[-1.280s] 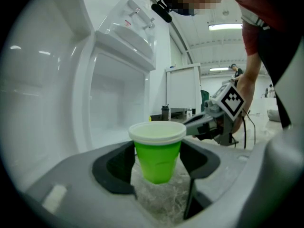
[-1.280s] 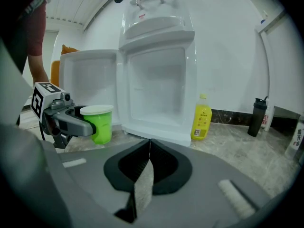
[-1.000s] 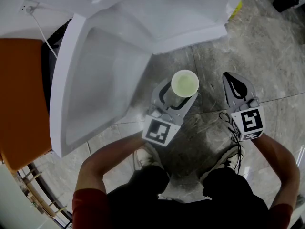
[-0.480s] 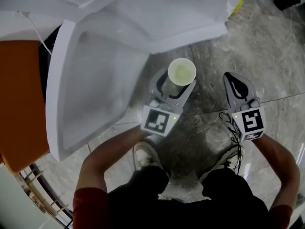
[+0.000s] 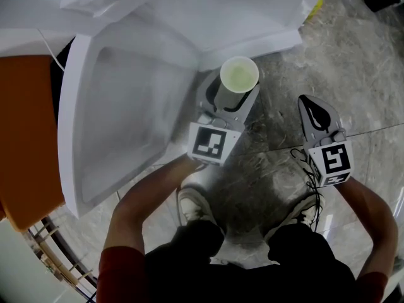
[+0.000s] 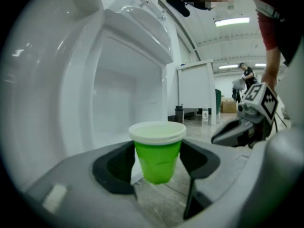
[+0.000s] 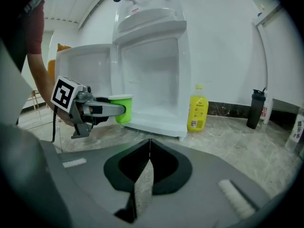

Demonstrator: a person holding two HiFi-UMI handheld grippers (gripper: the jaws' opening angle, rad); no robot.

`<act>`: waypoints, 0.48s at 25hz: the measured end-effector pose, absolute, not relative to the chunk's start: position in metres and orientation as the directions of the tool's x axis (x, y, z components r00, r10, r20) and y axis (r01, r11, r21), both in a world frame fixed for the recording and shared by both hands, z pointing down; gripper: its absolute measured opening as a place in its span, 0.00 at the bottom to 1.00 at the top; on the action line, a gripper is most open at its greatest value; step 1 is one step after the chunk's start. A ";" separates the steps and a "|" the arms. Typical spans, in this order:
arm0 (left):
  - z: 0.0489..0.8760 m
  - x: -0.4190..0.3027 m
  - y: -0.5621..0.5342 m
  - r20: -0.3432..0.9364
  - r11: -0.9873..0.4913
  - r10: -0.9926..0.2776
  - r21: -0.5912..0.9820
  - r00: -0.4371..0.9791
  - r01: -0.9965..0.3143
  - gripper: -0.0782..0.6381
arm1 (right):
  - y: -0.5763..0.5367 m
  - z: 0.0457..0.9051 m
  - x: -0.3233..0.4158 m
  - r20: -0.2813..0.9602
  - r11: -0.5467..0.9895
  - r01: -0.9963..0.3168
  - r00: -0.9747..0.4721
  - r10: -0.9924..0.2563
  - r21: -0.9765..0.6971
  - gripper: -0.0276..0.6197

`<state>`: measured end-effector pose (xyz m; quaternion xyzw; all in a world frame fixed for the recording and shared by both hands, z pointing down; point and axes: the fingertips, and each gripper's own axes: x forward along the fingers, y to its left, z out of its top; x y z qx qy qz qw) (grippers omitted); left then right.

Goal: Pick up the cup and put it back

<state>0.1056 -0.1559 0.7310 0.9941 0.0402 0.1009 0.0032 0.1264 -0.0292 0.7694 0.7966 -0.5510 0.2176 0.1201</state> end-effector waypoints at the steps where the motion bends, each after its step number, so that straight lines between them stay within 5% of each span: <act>1: 0.729 0.109 -0.158 0.195 -0.997 0.074 0.014 0.978 0.072 0.52 | -0.030 0.769 0.127 0.473 -0.366 -0.929 0.302 -0.828 -0.047 0.05; 12: 0.709 0.148 -0.177 0.151 -1.000 0.014 -0.016 0.988 0.017 0.51 | -0.030 0.768 0.134 0.448 -0.378 -0.924 0.314 -0.837 -0.059 0.05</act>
